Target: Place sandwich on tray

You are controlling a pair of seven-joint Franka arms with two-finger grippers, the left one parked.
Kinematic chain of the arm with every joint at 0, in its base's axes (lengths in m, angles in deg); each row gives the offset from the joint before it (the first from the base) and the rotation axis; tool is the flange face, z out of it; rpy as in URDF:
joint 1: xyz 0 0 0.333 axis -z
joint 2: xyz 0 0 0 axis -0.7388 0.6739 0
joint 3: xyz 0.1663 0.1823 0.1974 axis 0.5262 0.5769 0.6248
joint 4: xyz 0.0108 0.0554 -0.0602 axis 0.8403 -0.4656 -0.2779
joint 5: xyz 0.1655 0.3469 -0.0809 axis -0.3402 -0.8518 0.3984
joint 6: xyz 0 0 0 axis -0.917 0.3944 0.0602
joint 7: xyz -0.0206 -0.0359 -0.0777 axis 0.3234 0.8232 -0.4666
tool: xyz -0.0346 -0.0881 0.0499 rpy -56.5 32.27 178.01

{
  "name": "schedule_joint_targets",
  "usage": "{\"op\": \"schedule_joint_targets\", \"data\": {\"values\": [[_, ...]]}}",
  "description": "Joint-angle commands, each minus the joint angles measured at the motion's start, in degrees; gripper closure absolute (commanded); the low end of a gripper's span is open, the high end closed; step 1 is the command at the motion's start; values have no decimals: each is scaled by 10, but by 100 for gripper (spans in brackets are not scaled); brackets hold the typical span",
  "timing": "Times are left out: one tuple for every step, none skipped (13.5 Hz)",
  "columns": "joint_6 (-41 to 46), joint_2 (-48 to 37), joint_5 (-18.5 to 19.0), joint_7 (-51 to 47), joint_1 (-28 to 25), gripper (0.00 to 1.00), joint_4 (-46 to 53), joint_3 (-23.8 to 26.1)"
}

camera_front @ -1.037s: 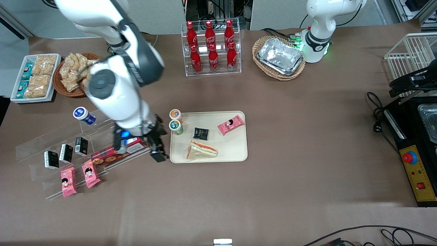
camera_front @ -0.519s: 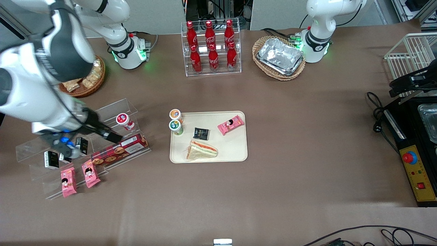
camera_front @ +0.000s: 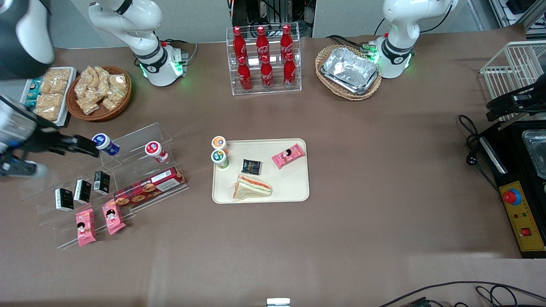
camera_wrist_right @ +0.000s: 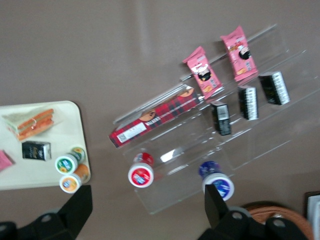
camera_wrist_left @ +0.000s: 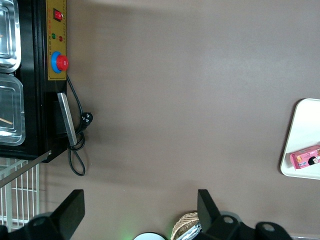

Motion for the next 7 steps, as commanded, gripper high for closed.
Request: {"op": "schedule_joint_targets", "data": {"values": [[16,-73,6,63,14,0,-47,-22],[11,-100,6,63,14,0,-80,-23],[0,-127,5,63,14,0,-108,-26],[-8,-136,5,64,14,0,-118,-28],[-9,-134,5,65,12,0,-115,-36],[-9,-133,6,65,13,0,-114,-38],[-8,-134,5,63,13,0,-113,-40]]}}
